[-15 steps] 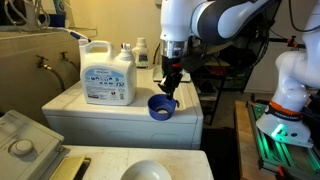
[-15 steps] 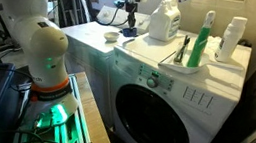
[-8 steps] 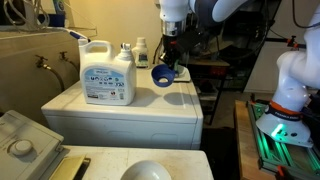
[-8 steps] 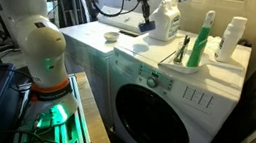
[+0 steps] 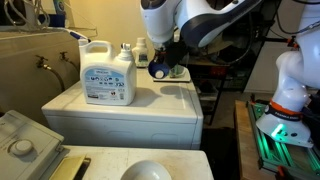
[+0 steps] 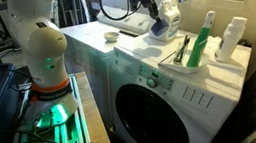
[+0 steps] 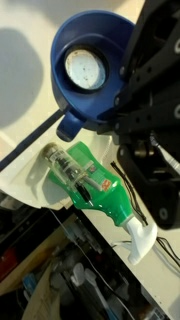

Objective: Remove the blue measuring cup from the white bowl on the left laundry machine and pour the content of the blue bowl on the right laundry machine before putting it down on the right laundry machine

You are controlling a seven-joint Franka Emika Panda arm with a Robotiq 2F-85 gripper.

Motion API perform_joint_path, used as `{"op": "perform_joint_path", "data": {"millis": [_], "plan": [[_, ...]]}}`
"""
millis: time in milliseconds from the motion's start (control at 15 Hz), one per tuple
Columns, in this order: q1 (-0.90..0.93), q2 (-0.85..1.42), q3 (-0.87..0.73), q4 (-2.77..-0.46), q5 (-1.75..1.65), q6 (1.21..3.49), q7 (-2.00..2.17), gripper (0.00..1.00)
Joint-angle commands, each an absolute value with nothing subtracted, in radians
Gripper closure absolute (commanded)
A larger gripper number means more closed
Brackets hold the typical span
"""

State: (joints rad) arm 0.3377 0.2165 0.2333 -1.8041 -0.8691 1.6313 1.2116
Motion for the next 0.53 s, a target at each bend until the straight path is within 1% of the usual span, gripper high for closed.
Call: {"op": "perform_joint_path", "data": {"millis": [0, 200, 267, 400, 467], "plan": [[0.387, 0.351, 0.218, -1.7, -1.011, 1.466, 1.26, 0.99], [0.428, 0.42, 0.214, -1.65, -1.096, 1.304, 1.262, 0.99], [0.391, 0.376, 0.231, -1.696, -1.051, 1.393, 1.253, 0.96], [0.411, 0.409, 0.231, -1.668, -1.078, 1.335, 1.257, 0.96], [0.415, 0.416, 0.231, -1.661, -1.081, 1.328, 1.257, 0.99]]}}
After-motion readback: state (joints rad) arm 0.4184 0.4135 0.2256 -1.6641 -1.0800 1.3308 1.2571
